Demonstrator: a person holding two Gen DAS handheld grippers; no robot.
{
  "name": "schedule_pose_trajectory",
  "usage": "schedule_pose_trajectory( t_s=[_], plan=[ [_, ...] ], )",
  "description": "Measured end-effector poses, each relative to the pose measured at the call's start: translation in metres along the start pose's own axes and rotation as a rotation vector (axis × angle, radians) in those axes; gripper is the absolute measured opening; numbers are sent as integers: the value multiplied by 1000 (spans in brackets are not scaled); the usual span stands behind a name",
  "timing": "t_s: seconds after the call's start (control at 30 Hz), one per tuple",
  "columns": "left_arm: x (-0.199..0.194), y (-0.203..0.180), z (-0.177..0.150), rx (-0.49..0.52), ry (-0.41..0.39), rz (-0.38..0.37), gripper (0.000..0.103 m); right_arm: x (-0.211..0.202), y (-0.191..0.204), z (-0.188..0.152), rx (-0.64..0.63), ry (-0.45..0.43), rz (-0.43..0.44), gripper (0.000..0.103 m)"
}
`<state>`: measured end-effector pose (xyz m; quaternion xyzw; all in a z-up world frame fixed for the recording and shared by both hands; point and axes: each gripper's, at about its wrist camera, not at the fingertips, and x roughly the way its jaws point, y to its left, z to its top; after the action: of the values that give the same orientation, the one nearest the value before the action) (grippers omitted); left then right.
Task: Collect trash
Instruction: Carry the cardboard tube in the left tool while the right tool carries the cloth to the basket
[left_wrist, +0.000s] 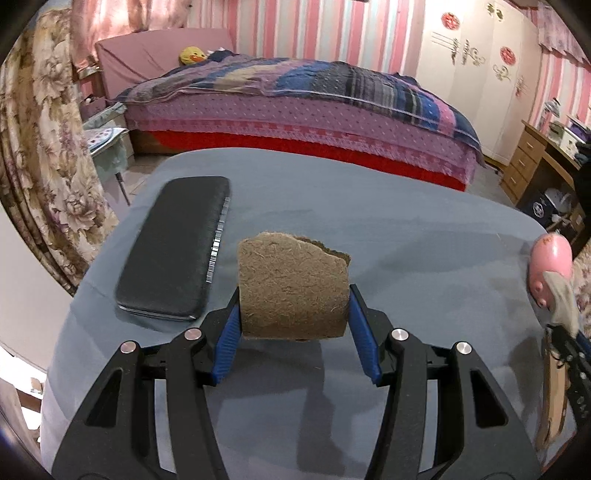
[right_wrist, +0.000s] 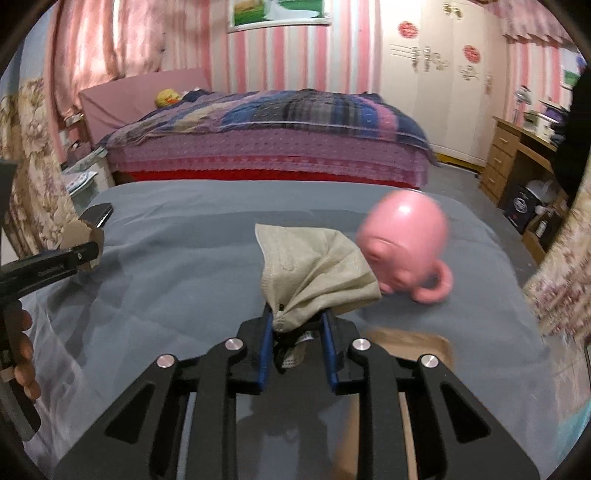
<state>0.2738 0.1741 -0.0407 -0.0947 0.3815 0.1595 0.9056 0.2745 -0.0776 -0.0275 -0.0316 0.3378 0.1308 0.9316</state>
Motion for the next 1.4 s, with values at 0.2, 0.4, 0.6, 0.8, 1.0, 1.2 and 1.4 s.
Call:
schedule_pose_trajectory(
  t_s=[0.2, 0.4, 0.6, 0.8, 1.0, 1.2, 1.4],
  plan=[
    [-15, -29, -7, 31, -1, -77, 53, -43, -50, -30, 103, -1, -96, 23],
    [-38, -80, -17, 119, -23, -148, 53, -61, -76, -56, 86, 8, -211, 23],
    [-64, -128, -28, 214, -68, -181, 53, -81, -105, -57, 138, -36, -219, 23],
    [-85, -156, -37, 227, -76, -246, 53, -107, -130, -59, 181, -77, -243, 23],
    [-103, -191, -50, 249, -83, -295, 53, -128, -168, -62, 237, -105, -292, 23],
    [-119, -225, -63, 285, -107, -335, 53, -155, -216, -72, 292, -118, -355, 23],
    [-130, -257, -75, 285, -112, -389, 53, -182, -261, -98, 324, -110, -434, 23]
  ],
)
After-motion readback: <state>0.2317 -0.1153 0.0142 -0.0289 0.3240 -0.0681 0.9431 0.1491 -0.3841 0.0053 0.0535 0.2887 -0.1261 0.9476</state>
